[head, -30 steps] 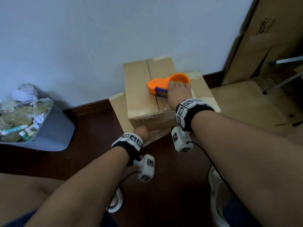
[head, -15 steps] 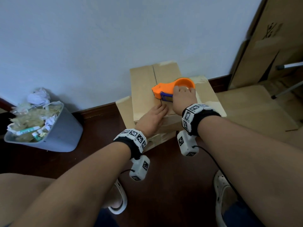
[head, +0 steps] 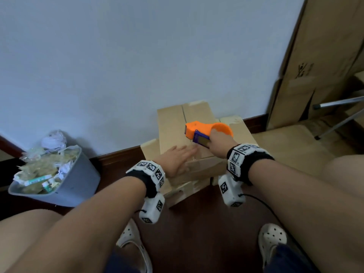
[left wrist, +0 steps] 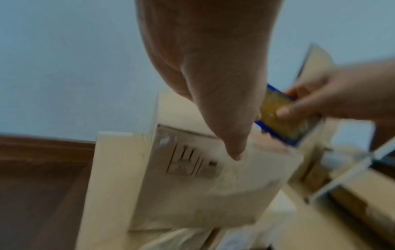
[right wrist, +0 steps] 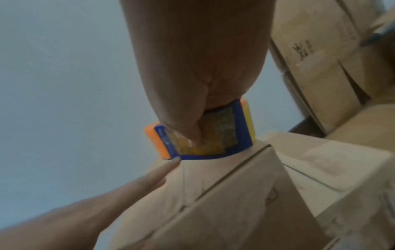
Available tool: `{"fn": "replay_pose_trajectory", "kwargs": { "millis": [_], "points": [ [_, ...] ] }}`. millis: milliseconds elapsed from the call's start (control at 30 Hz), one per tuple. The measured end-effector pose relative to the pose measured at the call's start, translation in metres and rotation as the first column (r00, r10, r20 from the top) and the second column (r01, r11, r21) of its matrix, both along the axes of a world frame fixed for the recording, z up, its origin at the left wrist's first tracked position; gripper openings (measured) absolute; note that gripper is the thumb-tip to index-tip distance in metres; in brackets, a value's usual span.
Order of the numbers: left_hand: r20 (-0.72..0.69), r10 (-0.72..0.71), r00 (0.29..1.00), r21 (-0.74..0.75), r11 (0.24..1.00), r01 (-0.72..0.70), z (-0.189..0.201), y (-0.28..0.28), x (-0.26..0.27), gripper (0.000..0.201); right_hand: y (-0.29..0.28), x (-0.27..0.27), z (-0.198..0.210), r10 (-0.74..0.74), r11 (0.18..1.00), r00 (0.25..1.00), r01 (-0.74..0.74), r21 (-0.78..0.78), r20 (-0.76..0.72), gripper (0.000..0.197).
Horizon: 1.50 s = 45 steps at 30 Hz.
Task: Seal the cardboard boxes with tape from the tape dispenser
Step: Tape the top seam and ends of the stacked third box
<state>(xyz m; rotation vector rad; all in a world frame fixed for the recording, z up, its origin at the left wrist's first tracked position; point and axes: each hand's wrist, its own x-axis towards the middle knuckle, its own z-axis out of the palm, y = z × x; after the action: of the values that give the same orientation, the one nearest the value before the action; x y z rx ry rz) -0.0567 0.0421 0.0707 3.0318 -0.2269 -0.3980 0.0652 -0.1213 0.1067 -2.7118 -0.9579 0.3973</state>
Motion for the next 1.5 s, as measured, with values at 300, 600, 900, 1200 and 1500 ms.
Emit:
{"fn": "replay_pose_trajectory", "kwargs": {
  "millis": [300, 600, 900, 1200, 1500],
  "points": [
    [0.120, 0.696, 0.708, -0.589, 0.624, -0.513, 0.103, 0.009, -0.002, 0.045, -0.013, -0.023, 0.085, -0.044, 0.948, 0.876, 0.189, 0.258, -0.481, 0.019],
    [-0.425, 0.643, 0.637, -0.890, -0.167, -0.425, 0.079, -0.025, -0.002, 0.036, -0.038, -0.025, 0.088, -0.049, 0.985, 0.920, 0.110, 0.135, -0.389, 0.074],
    [-0.551, 0.575, 0.604, -0.814, -0.213, -0.540, 0.069, -0.013, 0.013, 0.013, -0.030, -0.019, 0.061, -0.062, 0.994, 0.930, 0.088, 0.057, -0.362, 0.076],
    [-0.616, 0.350, 0.706, -0.782, -0.386, -0.490, 0.097, 0.006, 0.002, 0.011, -0.025, -0.020, 0.064, 0.009, 0.952, 0.881, 0.137, 0.273, -0.473, 0.075],
    [-0.623, 0.553, 0.553, -0.776, -0.348, -0.526, 0.080, 0.001, 0.002, 0.008, -0.024, -0.020, 0.060, 0.013, 0.995, 0.937, 0.022, 0.096, -0.350, 0.077]
  ]
}}
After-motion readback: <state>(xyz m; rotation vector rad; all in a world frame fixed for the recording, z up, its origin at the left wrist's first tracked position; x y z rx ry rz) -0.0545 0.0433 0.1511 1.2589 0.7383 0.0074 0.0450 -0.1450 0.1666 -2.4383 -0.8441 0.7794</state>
